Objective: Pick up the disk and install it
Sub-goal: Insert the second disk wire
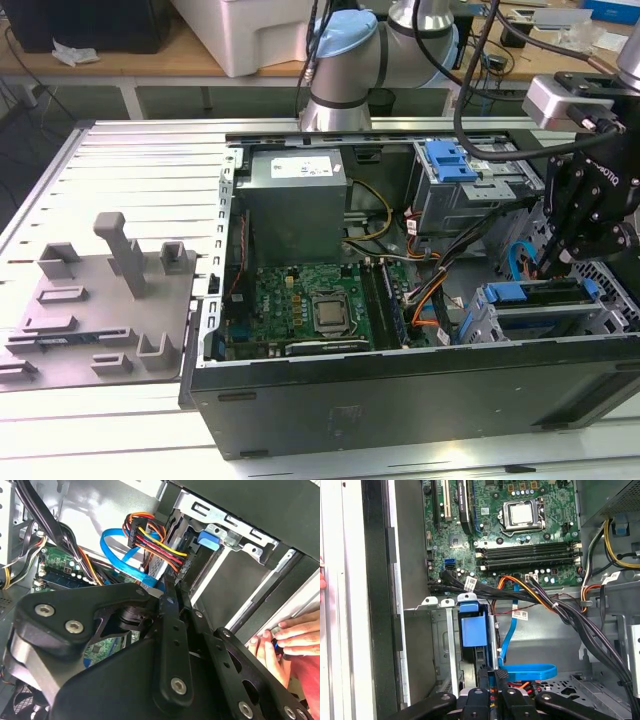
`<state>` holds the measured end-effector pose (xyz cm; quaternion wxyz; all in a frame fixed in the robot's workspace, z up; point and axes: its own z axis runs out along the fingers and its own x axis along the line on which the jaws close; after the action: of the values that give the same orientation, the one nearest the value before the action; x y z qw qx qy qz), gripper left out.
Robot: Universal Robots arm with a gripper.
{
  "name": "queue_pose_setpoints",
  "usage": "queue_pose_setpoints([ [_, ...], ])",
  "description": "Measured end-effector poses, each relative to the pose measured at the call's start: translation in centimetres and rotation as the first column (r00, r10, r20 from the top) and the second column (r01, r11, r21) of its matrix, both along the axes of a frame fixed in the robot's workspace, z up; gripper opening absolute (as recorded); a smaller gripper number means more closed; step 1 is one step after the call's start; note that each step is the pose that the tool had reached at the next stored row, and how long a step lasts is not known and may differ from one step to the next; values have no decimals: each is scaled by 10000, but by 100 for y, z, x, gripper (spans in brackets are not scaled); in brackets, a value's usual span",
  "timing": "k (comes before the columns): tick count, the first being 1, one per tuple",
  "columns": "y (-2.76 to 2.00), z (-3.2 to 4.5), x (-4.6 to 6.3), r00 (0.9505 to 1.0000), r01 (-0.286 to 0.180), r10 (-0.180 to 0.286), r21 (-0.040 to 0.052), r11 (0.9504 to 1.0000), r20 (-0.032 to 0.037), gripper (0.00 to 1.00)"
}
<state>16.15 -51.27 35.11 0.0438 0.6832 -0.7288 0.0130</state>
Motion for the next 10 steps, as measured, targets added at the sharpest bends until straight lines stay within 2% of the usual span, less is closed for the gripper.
queue_pose_setpoints([
  [10,-11,-19,33,10000,0,0,-1,10000,-1,16],
])
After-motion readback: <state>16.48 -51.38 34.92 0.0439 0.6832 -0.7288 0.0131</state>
